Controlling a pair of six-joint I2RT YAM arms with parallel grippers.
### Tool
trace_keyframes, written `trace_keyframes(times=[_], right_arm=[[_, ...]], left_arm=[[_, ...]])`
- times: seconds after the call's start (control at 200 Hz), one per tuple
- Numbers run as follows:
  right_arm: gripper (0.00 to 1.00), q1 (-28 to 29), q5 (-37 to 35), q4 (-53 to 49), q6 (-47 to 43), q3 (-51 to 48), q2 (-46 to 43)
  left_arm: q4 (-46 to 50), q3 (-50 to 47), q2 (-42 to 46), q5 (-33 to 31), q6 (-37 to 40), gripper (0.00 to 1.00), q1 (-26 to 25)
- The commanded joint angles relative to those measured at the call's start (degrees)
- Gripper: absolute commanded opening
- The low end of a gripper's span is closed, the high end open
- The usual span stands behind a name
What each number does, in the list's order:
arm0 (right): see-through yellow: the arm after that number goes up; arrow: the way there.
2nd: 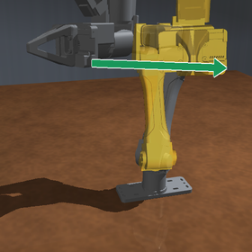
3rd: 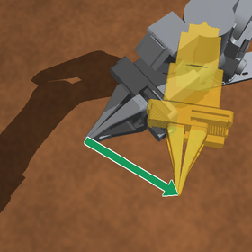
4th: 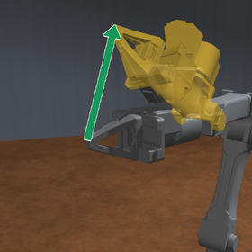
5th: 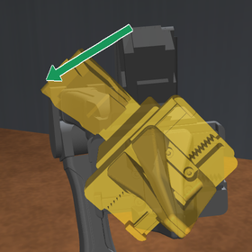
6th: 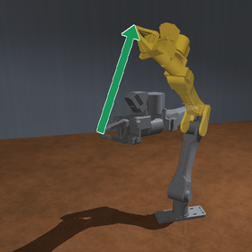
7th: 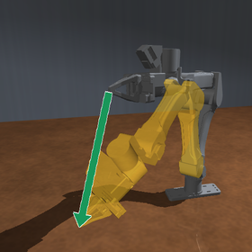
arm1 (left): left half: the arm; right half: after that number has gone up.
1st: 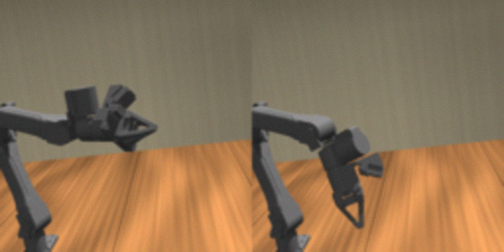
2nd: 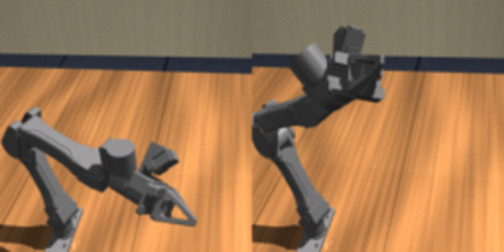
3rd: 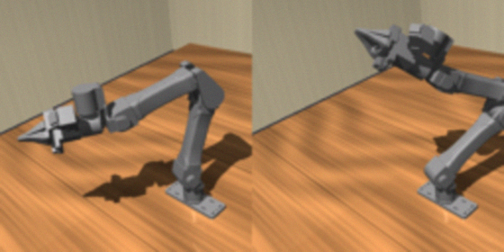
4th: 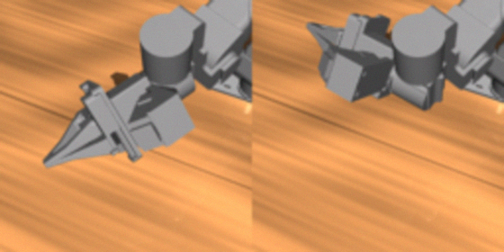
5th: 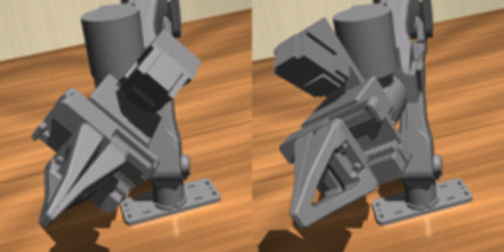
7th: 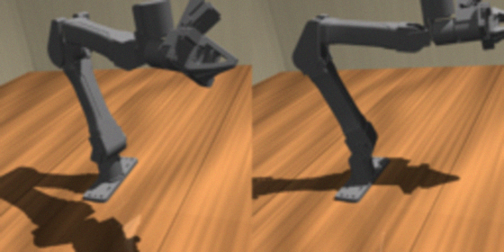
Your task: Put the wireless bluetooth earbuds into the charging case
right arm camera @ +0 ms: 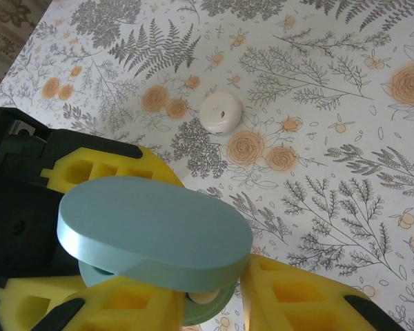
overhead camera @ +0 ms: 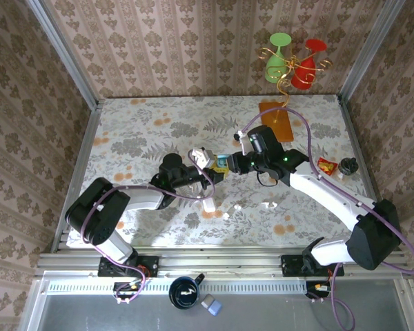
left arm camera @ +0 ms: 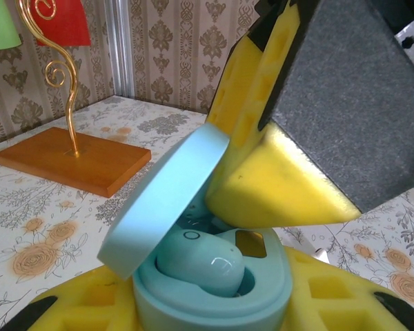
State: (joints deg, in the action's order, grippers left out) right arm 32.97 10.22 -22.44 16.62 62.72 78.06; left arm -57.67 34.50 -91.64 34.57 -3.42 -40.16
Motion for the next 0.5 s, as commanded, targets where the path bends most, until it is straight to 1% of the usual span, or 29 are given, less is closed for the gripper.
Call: trace_keyframes(times=[0.0,0.245,0.495], right_arm=[[0.31,1.83,2.78,-0.23,-0.74,2.34,-0.76],[0.33,1.83,3.67,0.39,-0.34,2.74,-1.72],[0.39,1.83,2.87,0.75,0.25,2.89,-2.7]], left_arm=[[-4.51,0.65,0.59,1.64,-0.59,0.17,-0.01],[-5.07,0.57,-0.51,1.73,-0.96,0.17,0.11],[-5.45,0.74,-1.22,1.88,-1.32,0.16,0.23]])
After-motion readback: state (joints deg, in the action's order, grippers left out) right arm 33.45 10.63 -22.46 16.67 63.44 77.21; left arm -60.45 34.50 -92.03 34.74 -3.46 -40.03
